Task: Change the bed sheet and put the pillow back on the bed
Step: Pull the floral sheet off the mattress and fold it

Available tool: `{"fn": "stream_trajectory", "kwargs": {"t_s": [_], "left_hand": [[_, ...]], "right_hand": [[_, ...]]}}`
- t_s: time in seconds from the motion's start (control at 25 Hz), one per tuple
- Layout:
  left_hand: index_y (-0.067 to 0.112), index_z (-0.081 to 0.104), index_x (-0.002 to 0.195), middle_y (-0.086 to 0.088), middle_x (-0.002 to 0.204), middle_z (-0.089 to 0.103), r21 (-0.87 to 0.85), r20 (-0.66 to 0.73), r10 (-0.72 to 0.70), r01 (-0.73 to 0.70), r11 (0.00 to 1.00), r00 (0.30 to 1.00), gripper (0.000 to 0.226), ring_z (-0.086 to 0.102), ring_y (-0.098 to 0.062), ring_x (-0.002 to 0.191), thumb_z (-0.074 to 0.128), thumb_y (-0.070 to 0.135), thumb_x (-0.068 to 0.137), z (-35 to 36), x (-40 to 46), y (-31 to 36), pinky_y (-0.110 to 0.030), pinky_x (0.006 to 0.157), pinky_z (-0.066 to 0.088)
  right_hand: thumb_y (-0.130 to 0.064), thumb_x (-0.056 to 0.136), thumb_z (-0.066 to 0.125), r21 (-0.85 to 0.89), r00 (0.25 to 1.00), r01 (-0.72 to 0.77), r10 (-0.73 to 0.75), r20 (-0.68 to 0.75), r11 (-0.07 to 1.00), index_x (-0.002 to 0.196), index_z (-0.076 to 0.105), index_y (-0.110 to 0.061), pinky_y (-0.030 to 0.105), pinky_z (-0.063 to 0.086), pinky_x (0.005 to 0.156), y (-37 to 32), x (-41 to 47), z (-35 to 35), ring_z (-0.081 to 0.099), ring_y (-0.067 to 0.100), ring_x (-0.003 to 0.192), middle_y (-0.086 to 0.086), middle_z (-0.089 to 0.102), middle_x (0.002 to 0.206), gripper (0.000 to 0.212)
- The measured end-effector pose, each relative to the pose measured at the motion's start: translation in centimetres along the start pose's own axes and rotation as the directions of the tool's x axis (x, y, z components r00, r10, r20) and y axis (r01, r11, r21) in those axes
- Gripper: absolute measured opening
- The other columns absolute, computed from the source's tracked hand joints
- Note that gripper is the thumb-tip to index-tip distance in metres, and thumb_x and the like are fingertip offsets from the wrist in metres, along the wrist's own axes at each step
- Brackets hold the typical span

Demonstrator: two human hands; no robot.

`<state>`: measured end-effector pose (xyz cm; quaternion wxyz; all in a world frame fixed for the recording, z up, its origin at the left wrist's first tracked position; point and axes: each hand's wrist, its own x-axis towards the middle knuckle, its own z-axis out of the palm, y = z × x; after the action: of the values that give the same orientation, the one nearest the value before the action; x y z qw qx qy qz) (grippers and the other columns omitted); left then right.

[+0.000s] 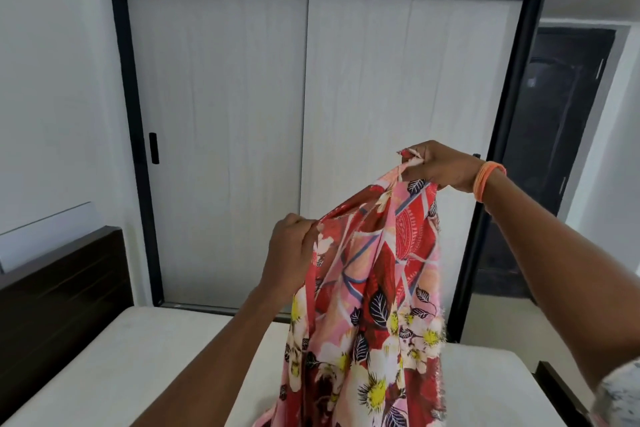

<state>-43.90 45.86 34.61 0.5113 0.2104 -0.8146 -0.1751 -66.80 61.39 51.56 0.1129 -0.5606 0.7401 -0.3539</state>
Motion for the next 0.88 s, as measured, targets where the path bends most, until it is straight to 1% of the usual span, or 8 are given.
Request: {"fn": "stream_trajectory", "kwargs": {"t_s": [0.08, 0.2, 0.28, 0.36, 0.4, 0.64, 0.76, 0.88], "left_hand": [[0.014, 0.071, 0.113, 0.0, 0.093, 0.064, -0.217, 0.03, -0.143, 0.146, 0.965, 0.989, 0.024, 0.064, -0.007, 0.078, 0.057, 0.027, 0.098, 0.1, 0.0, 0.2, -0.006, 0.071, 0.048], [0.02, 0.062, 0.114, 0.001, 0.091, 0.069, -0.486, 0.161, -0.209, 0.262, 0.834, 0.965, 0.026, 0.072, -0.015, 0.078, 0.069, 0.028, 0.09, -0.6, 0.2, 0.7, -0.028, 0.068, 0.061], [0.027, 0.047, 0.106, 0.004, 0.103, 0.058, -0.172, 0.185, 0.017, 0.015, 0.985, 0.983, 0.021, 0.068, -0.014, 0.073, 0.065, 0.027, 0.094, -0.8, -0.2, 0.8, -0.027, 0.059, 0.059], [0.027, 0.048, 0.111, 0.004, 0.116, 0.047, 0.246, 0.278, 0.27, -0.34, 0.908, 0.922, 0.024, 0.06, -0.013, 0.06, 0.064, 0.023, 0.094, -0.4, -0.7, 1.0, -0.022, 0.049, 0.05], [0.026, 0.051, 0.117, 0.002, 0.12, 0.045, 0.332, 0.309, 0.316, -0.413, 0.848, 0.897, 0.028, 0.056, -0.013, 0.056, 0.065, 0.022, 0.093, 0.1, -0.8, 1.0, -0.021, 0.048, 0.046], [0.016, 0.049, 0.123, -0.002, 0.115, 0.055, 0.266, 0.172, 0.217, -0.257, 0.929, 0.961, 0.035, 0.066, -0.018, 0.072, 0.051, 0.041, 0.099, 1.9, -0.1, 2.0, -0.027, 0.061, 0.057], [0.018, 0.048, 0.121, -0.002, 0.115, 0.053, 0.189, 0.076, 0.198, -0.209, 0.959, 0.977, 0.036, 0.066, -0.015, 0.079, 0.056, 0.042, 0.096, 2.5, 0.2, 2.8, -0.024, 0.061, 0.055], [0.017, 0.051, 0.123, -0.007, 0.119, 0.054, 0.168, 0.011, 0.26, -0.258, 0.952, 0.966, 0.039, 0.062, -0.02, 0.097, 0.065, 0.035, 0.091, 3.4, 0.7, 3.9, -0.03, 0.076, 0.055]], "right_hand": [[-0.015, 0.089, 0.069, -0.019, 1.0, -0.011, 0.011, 0.01, 1.0, 0.089, 0.064, -0.011, 0.035, 0.061, 0.067, 0.0, -0.1, -0.2, 0.074, 0.029, 0.081, 0.011, 0.075, 0.093, 0.007], [-0.016, 0.089, 0.068, -0.031, 1.0, -0.007, 0.007, 0.01, 0.999, 0.086, 0.064, -0.015, 0.039, 0.061, 0.072, -0.1, -0.3, -0.5, 0.074, 0.029, 0.081, 0.009, 0.076, 0.091, 0.006], [-0.015, 0.089, 0.068, -0.033, 1.0, -0.003, 0.003, 0.0, 0.999, 0.082, 0.063, -0.015, 0.038, 0.061, 0.072, -0.3, -0.5, -0.6, 0.074, 0.029, 0.081, 0.007, 0.076, 0.087, 0.009], [-0.015, 0.089, 0.068, -0.039, 1.0, -0.002, 0.002, -0.002, 0.999, 0.082, 0.061, -0.013, 0.036, 0.061, 0.07, -0.4, -0.6, -0.6, 0.074, 0.029, 0.08, 0.006, 0.075, 0.084, 0.01], [-0.015, 0.09, 0.067, -0.043, 1.0, 0.004, -0.004, -0.004, 0.999, 0.082, 0.06, -0.012, 0.035, 0.061, 0.069, -0.5, -0.6, -0.5, 0.074, 0.029, 0.08, 0.006, 0.075, 0.084, 0.011], [-0.017, 0.09, 0.067, -0.051, 0.999, 0.051, -0.052, -0.014, 0.997, 0.084, 0.06, -0.01, 0.037, 0.061, 0.072, -0.8, -0.9, -0.4, 0.074, 0.029, 0.08, 0.01, 0.074, 0.088, 0.011], [-0.017, 0.09, 0.068, -0.04, 0.998, 0.057, -0.057, -0.009, 0.998, 0.084, 0.06, -0.009, 0.036, 0.061, 0.071, -1.0, -0.9, -0.4, 0.074, 0.029, 0.08, 0.01, 0.075, 0.089, 0.012], [-0.016, 0.09, 0.068, -0.011, 0.999, 0.048, -0.048, -0.007, 0.999, 0.085, 0.06, -0.009, 0.038, 0.061, 0.072, -1.0, -0.9, -0.2, 0.074, 0.029, 0.081, 0.012, 0.075, 0.092, 0.012]]}}
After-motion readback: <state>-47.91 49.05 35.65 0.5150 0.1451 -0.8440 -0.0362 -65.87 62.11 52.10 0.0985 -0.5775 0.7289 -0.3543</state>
